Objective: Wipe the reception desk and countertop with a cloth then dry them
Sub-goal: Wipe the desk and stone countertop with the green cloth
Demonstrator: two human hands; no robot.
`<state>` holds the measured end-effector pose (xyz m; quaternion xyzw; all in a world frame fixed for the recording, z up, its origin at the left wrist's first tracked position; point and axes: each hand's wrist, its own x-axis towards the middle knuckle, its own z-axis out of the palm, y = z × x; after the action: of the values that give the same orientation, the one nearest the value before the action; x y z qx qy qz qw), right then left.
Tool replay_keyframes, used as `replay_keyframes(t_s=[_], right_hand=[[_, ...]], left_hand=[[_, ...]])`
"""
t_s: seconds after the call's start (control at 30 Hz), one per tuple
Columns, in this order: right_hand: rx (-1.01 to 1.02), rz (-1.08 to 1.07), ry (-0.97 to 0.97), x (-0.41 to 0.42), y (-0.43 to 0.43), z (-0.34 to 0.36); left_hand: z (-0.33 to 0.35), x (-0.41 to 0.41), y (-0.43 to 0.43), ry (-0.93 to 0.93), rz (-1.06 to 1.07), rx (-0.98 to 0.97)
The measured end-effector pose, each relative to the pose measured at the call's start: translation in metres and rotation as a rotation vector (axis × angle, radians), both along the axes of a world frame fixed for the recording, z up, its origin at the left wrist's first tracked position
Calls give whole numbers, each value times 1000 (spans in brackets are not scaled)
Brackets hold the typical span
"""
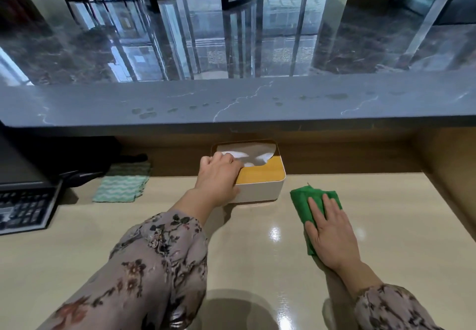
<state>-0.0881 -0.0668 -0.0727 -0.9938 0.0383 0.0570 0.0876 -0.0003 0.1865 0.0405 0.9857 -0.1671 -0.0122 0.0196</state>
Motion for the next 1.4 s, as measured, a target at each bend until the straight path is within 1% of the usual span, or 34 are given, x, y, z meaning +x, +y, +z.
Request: replay_keyframes(t_s=[0.1,0.2,0.33,0.6,0.73,0.8,0.87,0.93,1.0,1.03,1.13,1.3,1.37,1.4], right_hand=[[-6,-8,7,2,1,-1],[-17,-18,-7,3,5,1],[-49,-39,25,11,21,6],[-21,57,109,31,74,14],[-22,132,105,35,105,17],[-1,166,108,37,122,17],[8,206,107,41,138,17],[-6,237,120,48,153,15],[-8,272,125,57,168,13],[-12,303,127,62,176,12],[-23,442,124,77,200,10],[1,652,111,105,213,13],[-13,644,96,125,203,15],[-15,585,93,137,194,15]], left_hand=[[7,-19,18,72,11,-60],[11,-51,52,100,28,-73],[12,-94,97,126,70,-61],[5,-154,154,160,103,-37],[2,-171,174,148,112,-38],[1,-175,180,146,105,-33],[4,-173,186,168,106,-71],[10,-163,190,141,153,-195],[14,-146,193,59,229,-292],[14,-138,193,40,249,-303],[8,-119,180,76,258,-299],[-8,-118,157,31,250,-453],[-17,-115,156,12,247,-486],[-21,-113,157,8,251,-503]])
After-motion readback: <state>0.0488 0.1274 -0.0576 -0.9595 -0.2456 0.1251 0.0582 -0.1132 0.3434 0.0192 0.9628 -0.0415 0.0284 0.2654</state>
